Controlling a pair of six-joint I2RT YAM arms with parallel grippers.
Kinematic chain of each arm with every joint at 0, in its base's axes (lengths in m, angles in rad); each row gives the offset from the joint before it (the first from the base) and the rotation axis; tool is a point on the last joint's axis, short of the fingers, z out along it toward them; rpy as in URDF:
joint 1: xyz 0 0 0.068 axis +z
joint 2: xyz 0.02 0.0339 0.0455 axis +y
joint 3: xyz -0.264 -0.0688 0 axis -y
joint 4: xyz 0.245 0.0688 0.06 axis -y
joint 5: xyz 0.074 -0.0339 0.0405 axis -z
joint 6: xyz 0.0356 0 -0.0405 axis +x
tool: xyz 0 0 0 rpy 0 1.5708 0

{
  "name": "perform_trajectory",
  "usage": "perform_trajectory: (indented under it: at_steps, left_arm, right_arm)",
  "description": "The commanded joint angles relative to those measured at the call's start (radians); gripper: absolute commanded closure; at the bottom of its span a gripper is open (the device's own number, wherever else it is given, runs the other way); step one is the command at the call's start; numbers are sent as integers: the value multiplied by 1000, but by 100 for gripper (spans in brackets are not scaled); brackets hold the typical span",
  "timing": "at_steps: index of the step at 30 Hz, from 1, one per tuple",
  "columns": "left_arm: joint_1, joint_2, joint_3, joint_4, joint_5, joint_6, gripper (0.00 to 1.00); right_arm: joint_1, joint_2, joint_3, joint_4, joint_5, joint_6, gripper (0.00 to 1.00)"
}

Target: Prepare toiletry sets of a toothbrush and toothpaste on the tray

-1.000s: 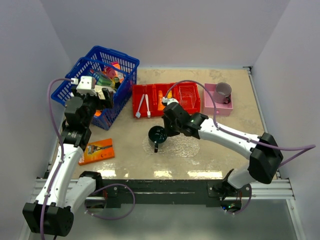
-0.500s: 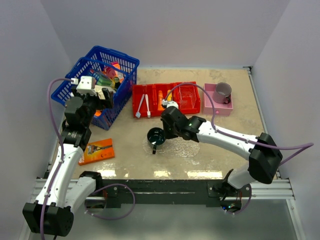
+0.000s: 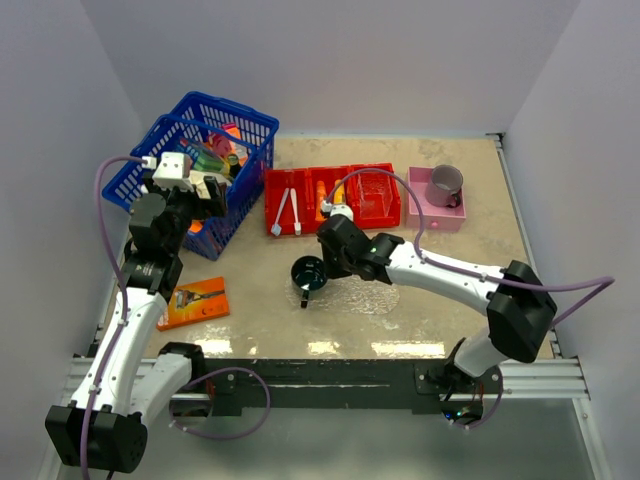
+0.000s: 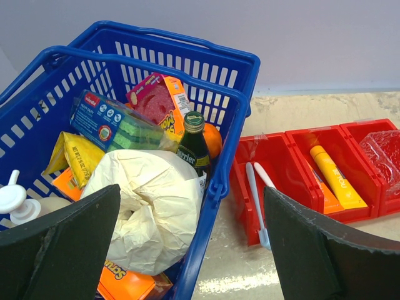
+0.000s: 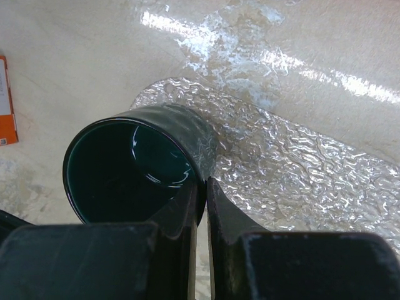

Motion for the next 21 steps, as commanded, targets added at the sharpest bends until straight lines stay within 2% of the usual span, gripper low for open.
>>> perform_trajectory:
  at_steps: [1, 21]
  left_arm:
    - [1, -9, 13, 28, -5, 0, 0]
    - [1, -5, 13, 27, -7, 2, 0]
  right_arm:
    - [9, -1, 17, 82, 27, 41, 100]
    - [13, 31, 15, 83, 19, 50, 100]
